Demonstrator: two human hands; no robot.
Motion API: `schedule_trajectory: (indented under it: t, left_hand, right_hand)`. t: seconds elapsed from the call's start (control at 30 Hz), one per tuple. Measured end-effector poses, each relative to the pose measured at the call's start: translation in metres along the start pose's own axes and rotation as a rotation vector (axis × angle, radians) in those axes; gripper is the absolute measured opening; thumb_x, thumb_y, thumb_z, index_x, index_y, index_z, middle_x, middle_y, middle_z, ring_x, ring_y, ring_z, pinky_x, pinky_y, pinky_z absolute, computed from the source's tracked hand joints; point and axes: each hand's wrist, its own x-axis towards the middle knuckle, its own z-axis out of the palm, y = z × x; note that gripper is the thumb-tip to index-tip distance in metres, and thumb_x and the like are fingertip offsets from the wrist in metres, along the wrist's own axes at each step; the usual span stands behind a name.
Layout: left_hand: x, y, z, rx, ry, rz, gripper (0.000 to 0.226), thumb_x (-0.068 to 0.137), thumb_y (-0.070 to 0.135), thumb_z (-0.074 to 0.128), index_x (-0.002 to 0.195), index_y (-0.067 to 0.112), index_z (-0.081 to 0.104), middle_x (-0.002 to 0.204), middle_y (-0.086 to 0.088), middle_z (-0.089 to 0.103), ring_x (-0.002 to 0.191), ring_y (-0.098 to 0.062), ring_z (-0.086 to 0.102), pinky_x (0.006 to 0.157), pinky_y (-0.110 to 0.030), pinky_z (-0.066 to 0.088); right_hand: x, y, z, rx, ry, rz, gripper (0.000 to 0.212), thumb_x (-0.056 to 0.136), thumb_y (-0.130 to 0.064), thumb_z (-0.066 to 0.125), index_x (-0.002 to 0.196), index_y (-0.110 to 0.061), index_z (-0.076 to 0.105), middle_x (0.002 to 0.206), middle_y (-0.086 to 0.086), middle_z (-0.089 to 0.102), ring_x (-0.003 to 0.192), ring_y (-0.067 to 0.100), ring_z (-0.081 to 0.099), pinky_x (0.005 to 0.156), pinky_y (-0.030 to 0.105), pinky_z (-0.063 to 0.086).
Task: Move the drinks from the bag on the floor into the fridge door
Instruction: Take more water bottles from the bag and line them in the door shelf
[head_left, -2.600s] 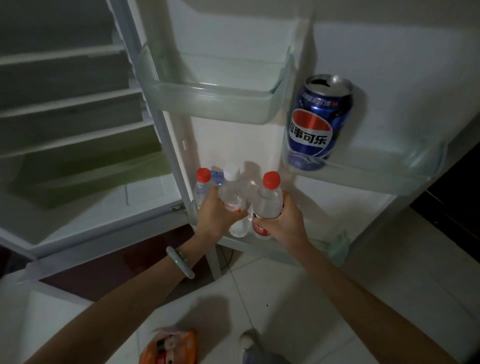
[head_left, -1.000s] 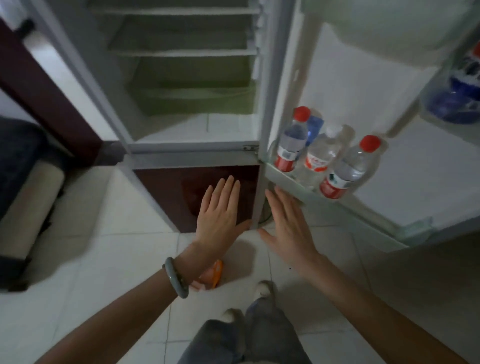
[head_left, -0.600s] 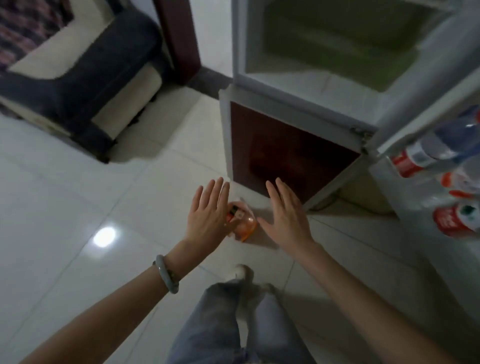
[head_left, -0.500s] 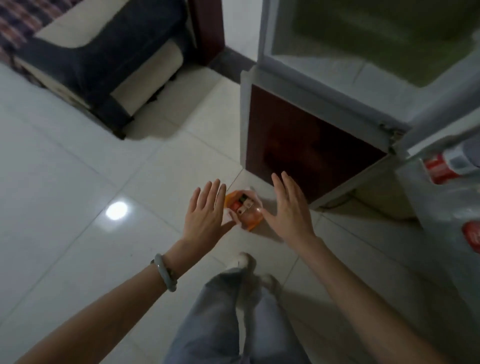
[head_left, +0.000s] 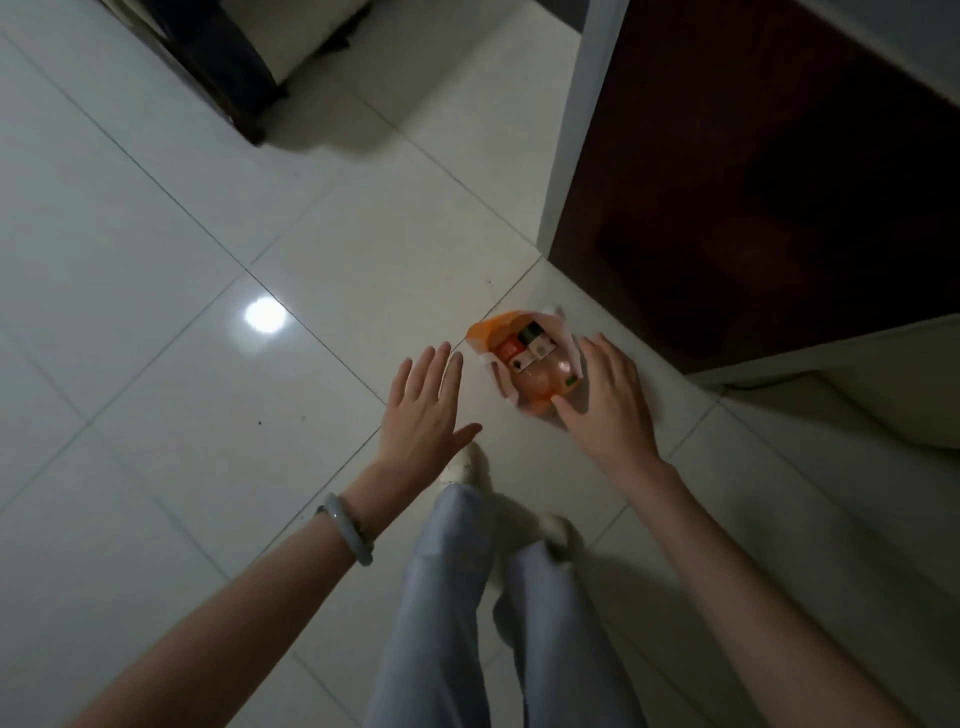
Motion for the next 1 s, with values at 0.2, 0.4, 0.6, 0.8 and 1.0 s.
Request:
schedule_trajectory:
  t: [0.2,0.4,0.6,0.8,1.0]
  left_hand:
    - [0.08,-0.018,0.104,0.018,0.058,0.09,0.088,0.085,0.055,0.052,0.147,0.006,0.012,0.154,-0.015,0.013,0.142,-0.03,0.011,0.113,-0.041,0.0]
    - [0.161,-0.03,0.21,0.151,0.1,0.426,0.086,0.074,0.05,0.069,0.139,0.004,0.035,0.145,-0.017,0.038,0.134,-0.031,0.034,0.11,-0.043,0.015]
    - [0.235,-0.038,0.275,0.142,0.22,0.631,0.086,0.072,0.048,0.07,0.138,0.004,0.038,0.14,-0.019,0.043,0.129,-0.033,0.042,0.107,-0.045,0.022]
    - [0.256,-0.022,0.321,0.189,0.221,0.745,0.084,0.072,0.053,0.07,0.137,0.008,0.04,0.14,-0.016,0.045,0.13,-0.031,0.041,0.109,-0.048,0.022]
    - [0.263,-0.002,0.339,0.176,0.164,0.723,0.079,0.081,0.056,0.056,0.141,0.009,0.033,0.144,-0.015,0.04,0.135,-0.031,0.034,0.111,-0.049,0.022]
  right_hand:
    - [0.062,0.072,0.099,-0.028,-0.023,-0.085,0.065,0.08,-0.021,0.068,0.138,-0.011,0.039,0.146,0.01,0.037,0.133,0.027,0.034,0.104,0.046,0.041]
    - [0.119,0.135,0.184,0.025,0.014,-0.119,0.065,0.082,-0.024,0.066,0.14,-0.015,0.038,0.147,0.008,0.036,0.136,0.023,0.03,0.105,0.042,0.039]
    - [0.168,0.178,0.241,0.026,0.054,-0.149,0.067,0.082,-0.021,0.07,0.14,-0.012,0.037,0.149,0.011,0.032,0.138,0.025,0.027,0.105,0.034,0.029]
    - [0.174,0.207,0.268,0.007,0.13,-0.223,0.071,0.078,-0.019,0.074,0.139,-0.01,0.04,0.147,0.014,0.036,0.135,0.03,0.031,0.103,0.041,0.034]
    - [0.172,0.222,0.266,0.014,0.16,-0.274,0.07,0.075,-0.019,0.076,0.136,-0.011,0.043,0.144,0.014,0.04,0.133,0.03,0.035,0.105,0.038,0.035]
